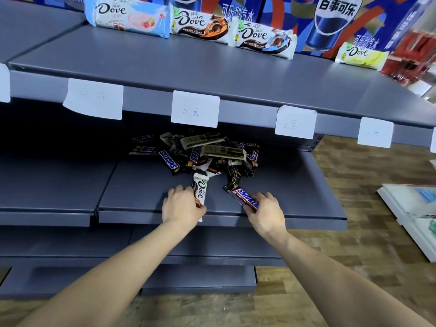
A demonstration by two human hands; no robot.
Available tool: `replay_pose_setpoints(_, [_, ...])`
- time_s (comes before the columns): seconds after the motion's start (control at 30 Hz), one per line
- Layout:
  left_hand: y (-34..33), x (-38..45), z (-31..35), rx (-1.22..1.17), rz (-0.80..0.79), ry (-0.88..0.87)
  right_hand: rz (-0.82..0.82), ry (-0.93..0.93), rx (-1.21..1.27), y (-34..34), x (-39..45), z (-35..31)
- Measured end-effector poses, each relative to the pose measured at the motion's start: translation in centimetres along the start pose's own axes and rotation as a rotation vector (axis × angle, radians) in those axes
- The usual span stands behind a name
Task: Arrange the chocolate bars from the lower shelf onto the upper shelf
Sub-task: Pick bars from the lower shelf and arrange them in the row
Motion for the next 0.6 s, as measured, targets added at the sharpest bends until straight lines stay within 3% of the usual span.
replay_pose_setpoints(0.13, [-0.4, 0.5, 1.8, -0.186, -0.003, -0.070, -0.006, 0.014, 0.010, 0.2, 0.0, 0.2])
replay_pose_setpoints(0.2, [-0.5, 0.5, 3.0, -0.243, -0.003, -0.189, -0.015, 0.016, -0.001, 0.2, -0.1, 0.5])
replay_pose_setpoints(0.27, [-0.5, 0.7, 3.9, -0.182, 0.037, -0.344, -0.007, 0.000, 0.000, 0.6, -0.1, 1.1])
replay_pose_setpoints(0.33, [-1.4, 1.0, 3.8, -0.079, -0.031, -0.434, -0.005, -0.010, 0.005, 0.6, -0.2, 1.4])
replay_pose_setpoints(0.4, [-2.7, 1.4, 4.7, 0.027, -0.157, -0.479, 0.006, -0.029, 0.021, 1.1, -0.2, 2.6])
replay_pose_setpoints(0.6, [-2.1, 0.7, 6.6, 0.188, -0.113, -0.560, 0.028, 0.013, 0.020, 2.2, -0.6, 3.0])
Point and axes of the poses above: each hand's wrist, its own x-axis towards the middle knuckle, its own y-axis out of the back of the hand, z = x × y, the point moved 9 cm from there along x, towards the middle knuckle, and after that the axes turned 7 degrees about -y, right-handed, at the moved point
